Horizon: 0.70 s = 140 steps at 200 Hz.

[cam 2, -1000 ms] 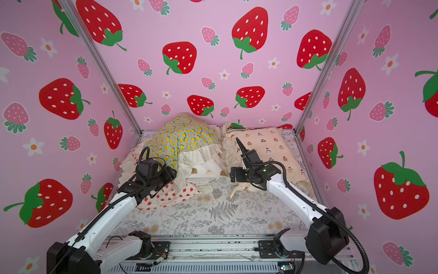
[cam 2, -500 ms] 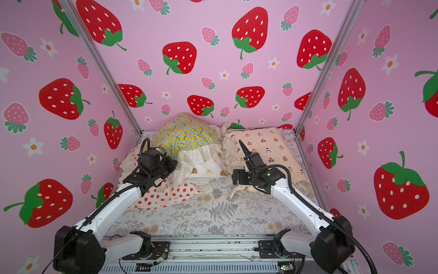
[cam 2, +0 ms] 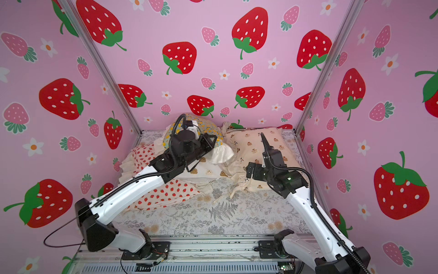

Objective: Zip up pillowcases
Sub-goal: Adjust the pillowcase on the pillowcase.

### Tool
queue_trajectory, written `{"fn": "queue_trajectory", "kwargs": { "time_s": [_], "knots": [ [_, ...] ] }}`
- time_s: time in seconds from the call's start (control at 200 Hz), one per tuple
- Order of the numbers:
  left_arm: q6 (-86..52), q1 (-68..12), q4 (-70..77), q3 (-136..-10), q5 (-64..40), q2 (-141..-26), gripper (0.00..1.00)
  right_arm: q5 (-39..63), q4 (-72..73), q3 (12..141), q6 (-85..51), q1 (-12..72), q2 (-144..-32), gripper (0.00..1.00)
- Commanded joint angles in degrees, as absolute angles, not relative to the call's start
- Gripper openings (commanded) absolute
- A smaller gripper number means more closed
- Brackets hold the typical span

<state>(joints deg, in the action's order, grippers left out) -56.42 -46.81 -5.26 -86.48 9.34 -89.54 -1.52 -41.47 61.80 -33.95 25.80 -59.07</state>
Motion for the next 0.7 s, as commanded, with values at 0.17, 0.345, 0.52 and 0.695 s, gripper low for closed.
{"fn": "queue_trajectory", "kwargs": {
  "time_s": [0.17,0.345,0.52,0.695],
  "knots": [
    [-58.6,-49.0,-4.8,-92.4,2.6,-102.5,0.35,-0.7,-44.5,59.0,-32.4,20.5,-56.3,1.00],
    [-48.8,-48.0,-11.0,-90.4,-1.5,-96.4,0.66,3.2,-42.5,58.0,-31.2,20.5,-57.2,0.99],
    [-40.2,-46.3,-17.0,-81.0,-2.4,-84.0,0.83,4.9,-43.9,60.0,-29.0,23.4,-60.2,1.00],
    [-39.0,-39.1,-19.1,-70.9,-8.3,-73.4,0.86,6.7,-41.1,60.0,-31.7,33.0,-63.4,1.00]
  ]
}}
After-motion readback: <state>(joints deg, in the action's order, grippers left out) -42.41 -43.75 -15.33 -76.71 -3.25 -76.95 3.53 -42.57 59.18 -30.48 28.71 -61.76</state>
